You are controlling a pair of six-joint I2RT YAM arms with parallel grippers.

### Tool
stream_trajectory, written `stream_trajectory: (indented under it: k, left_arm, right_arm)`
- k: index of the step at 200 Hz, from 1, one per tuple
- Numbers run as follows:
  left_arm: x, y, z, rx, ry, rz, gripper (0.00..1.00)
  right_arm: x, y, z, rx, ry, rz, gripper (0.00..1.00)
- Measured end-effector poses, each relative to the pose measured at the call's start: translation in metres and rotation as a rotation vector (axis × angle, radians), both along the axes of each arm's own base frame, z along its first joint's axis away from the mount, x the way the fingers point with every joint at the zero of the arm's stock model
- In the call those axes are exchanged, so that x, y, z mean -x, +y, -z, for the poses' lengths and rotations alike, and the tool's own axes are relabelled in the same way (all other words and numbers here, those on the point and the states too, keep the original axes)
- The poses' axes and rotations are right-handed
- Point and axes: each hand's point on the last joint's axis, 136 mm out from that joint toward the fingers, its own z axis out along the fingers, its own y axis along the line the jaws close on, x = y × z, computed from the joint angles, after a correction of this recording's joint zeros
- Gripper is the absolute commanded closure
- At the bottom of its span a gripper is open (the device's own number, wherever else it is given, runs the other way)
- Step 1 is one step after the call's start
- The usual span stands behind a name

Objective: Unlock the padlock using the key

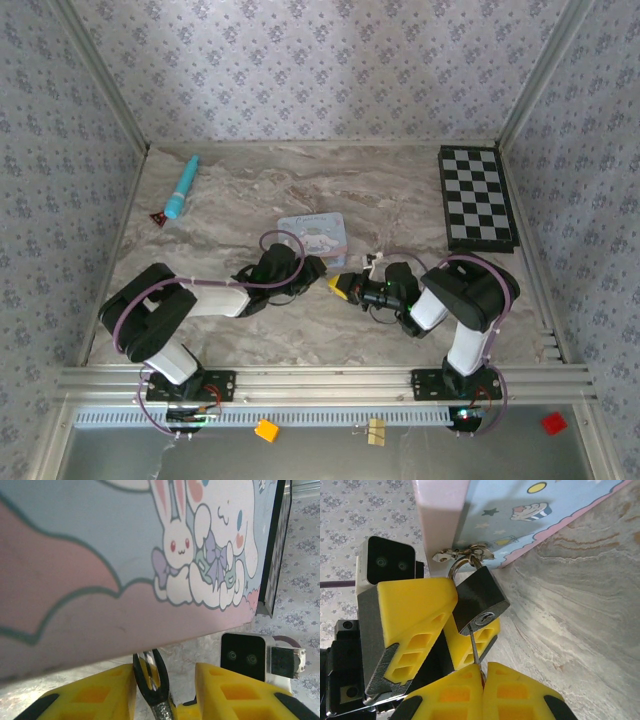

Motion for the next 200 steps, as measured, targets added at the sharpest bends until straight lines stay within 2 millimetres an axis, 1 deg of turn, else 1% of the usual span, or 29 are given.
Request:
stream_trajectory:
  k: [32,48,86,108,123,145,160,182,200]
  left_arm:
    - [0.000,0.000,0.004,-0.007,0.007,0.000,0.68]
    - [0.000,0.000,0.007,-0.013,0.006,-0.001,0.72]
    - [-0.005,-0.003,0.006,0.004,-0.015,-0.002,0.81]
    - [-0.006,-0.003,0.005,0.007,-0.018,-0.005,0.82]
    - [-0.007,-0.002,0.005,0.007,-0.019,-0.005,0.80]
    - [-0.006,0.000,0.008,-0.021,-0.017,-0.005,0.78]
    - [-0.004,0.006,0.015,-0.073,0.010,-0.018,0.71]
    - [0.002,0.017,0.023,-0.165,0.027,-0.038,0.65]
    - [0.006,0.024,0.025,-0.220,0.022,-0.048,0.64]
  right_arm:
    - [0.001,0.002,-0.001,-0.002,-0.002,-0.006,1.00]
    - [0.001,0.004,-0.002,-0.005,-0.006,-0.011,1.00]
    - [0.000,0.006,-0.004,-0.009,-0.011,-0.013,1.00]
    - [0.000,0.005,-0.003,-0.008,-0.011,-0.010,1.00]
    - [-0.001,0.000,0.000,0.001,-0.009,0.000,1.00]
    - [-0.004,-0.015,0.008,0.022,0.004,0.036,1.00]
    - [-0.007,-0.021,0.012,0.032,0.012,0.055,1.00]
    - [-0.007,-0.022,0.014,0.037,0.012,0.056,1.00]
    - [-0.007,-0.022,0.014,0.038,0.008,0.052,1.00]
